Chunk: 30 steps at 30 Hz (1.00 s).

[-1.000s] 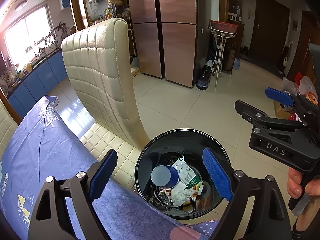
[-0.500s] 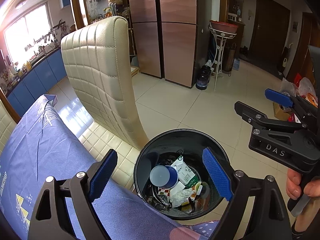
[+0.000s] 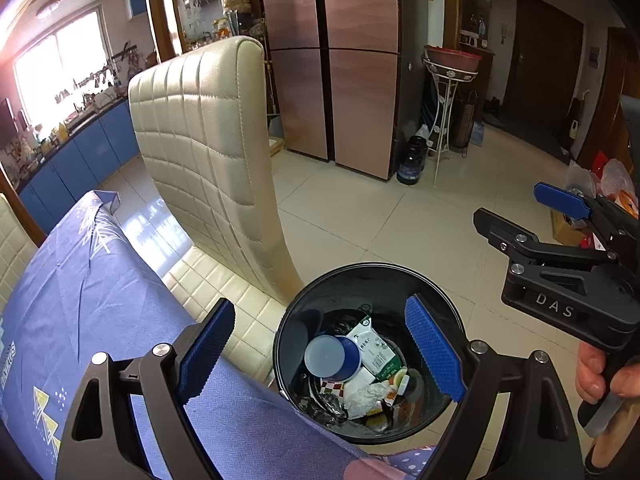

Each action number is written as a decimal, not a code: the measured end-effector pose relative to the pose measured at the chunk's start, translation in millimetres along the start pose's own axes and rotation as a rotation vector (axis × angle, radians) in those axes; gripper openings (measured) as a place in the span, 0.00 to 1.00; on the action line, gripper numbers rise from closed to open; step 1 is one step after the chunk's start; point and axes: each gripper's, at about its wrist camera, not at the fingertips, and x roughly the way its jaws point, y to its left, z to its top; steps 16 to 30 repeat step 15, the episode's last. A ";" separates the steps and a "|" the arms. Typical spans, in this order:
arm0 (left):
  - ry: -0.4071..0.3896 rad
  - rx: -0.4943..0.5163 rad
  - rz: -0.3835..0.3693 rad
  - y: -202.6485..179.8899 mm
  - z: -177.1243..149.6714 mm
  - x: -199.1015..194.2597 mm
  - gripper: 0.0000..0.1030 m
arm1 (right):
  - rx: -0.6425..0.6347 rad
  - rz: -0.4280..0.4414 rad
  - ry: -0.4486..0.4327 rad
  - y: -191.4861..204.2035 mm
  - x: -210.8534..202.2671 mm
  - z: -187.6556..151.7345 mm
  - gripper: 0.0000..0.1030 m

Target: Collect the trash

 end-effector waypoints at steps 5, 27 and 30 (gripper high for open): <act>0.000 -0.006 -0.022 0.9 -0.1 -1.3 0.82 | 0.001 0.001 -0.001 0.0 0.0 0.1 0.82; 0.026 0.021 -0.001 -2.2 -4.0 -1.9 0.82 | -0.007 0.006 -0.005 5.6 -1.9 -0.5 0.82; 0.026 0.021 -0.001 -2.2 -4.0 -1.9 0.82 | -0.007 0.006 -0.005 5.6 -1.9 -0.5 0.82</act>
